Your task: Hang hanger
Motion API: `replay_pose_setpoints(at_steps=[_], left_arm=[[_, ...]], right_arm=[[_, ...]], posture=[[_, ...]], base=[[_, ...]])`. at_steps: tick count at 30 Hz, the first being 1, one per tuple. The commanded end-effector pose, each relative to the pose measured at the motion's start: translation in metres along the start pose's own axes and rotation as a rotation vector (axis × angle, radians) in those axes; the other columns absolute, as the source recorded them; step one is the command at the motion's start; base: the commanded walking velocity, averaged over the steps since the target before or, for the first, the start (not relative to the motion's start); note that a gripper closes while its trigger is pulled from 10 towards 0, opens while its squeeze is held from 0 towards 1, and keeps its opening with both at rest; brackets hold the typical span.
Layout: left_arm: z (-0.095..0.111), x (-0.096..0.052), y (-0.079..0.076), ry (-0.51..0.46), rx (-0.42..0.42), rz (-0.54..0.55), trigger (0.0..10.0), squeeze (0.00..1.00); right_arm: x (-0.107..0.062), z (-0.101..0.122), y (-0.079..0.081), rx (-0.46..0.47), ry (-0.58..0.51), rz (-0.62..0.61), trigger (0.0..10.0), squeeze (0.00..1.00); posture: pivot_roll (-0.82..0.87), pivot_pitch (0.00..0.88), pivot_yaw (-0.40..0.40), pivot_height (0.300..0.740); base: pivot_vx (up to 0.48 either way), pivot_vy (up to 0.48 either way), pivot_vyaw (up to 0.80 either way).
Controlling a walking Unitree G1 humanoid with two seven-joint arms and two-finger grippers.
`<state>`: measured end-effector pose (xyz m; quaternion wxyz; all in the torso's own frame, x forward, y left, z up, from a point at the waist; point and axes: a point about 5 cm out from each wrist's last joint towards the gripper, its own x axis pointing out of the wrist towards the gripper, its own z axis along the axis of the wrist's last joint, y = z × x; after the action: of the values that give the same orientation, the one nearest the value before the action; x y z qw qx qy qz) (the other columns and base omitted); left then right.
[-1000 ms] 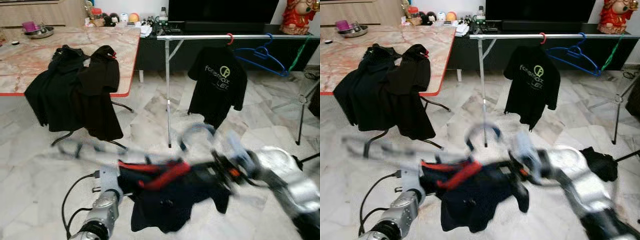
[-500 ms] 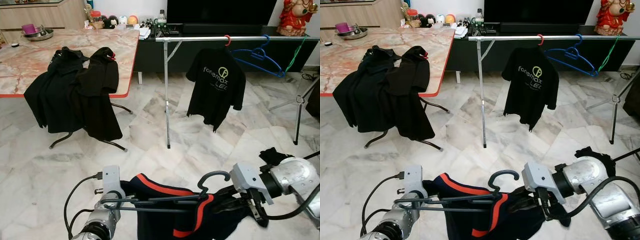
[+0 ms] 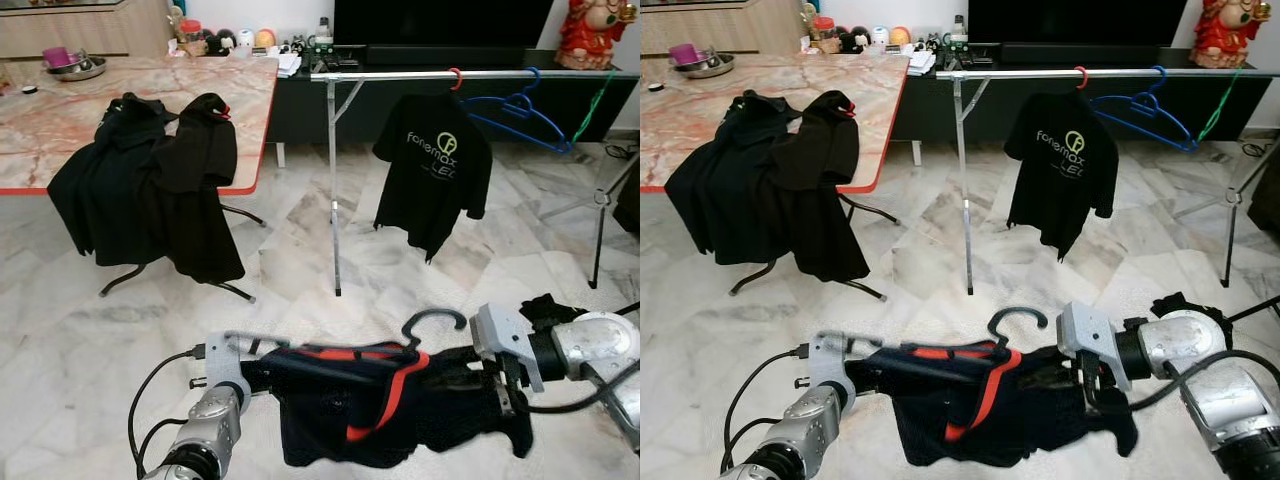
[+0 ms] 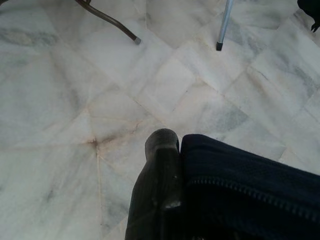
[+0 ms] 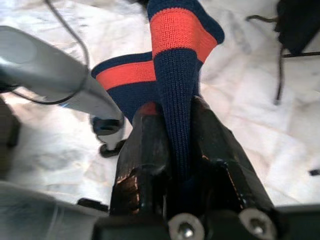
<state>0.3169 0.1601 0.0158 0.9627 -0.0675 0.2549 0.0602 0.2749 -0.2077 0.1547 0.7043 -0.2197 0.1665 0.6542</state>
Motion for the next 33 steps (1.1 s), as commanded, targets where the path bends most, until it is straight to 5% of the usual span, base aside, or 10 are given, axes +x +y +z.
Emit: replay_pose_setpoints(at_steps=[1,5,7,10,19,33], left_arm=[[-0.007,-0.002,0.026,0.024,-0.021,0.103,0.0,0.0],[-0.006,-0.002,0.026,0.022,-0.021,0.098,0.0,0.0],[-0.007,-0.002,0.025,0.024,-0.019,0.094,0.0,0.0],[-0.007,-0.002,0.024,0.025,-0.018,0.091,0.0,0.0],[-0.008,-0.002,0.024,0.03,-0.007,0.084,0.0,0.0],[-0.008,-0.002,0.023,0.03,-0.001,0.09,0.0,0.0]], right_arm=[[-0.018,-0.002,0.003,0.008,0.039,0.008,0.0,0.0],[-0.027,-0.014,0.015,0.048,0.13,0.095,0.0,0.0],[-0.037,-0.033,0.018,0.052,0.342,0.097,0.0,0.0],[-0.044,-0.046,0.017,0.044,0.46,0.074,0.0,0.0],[-0.043,-0.054,-0.005,-0.012,0.51,-0.184,0.0,0.0],[-0.05,-0.065,-0.001,0.009,0.623,-0.178,0.0,0.0]], posture=[[0.06,0.135,0.01,0.74],[0.05,0.136,0.009,0.74],[0.05,0.137,0.01,0.74],[0.05,0.137,0.011,0.74],[0.06,0.138,0.014,0.74],[0.05,0.135,0.011,0.74]], base=[[0.0,0.0,0.0],[0.0,0.0,0.0],[0.0,0.0,0.0],[0.0,0.0,0.0],[0.0,0.0,0.0],[0.0,0.0,0.0]])
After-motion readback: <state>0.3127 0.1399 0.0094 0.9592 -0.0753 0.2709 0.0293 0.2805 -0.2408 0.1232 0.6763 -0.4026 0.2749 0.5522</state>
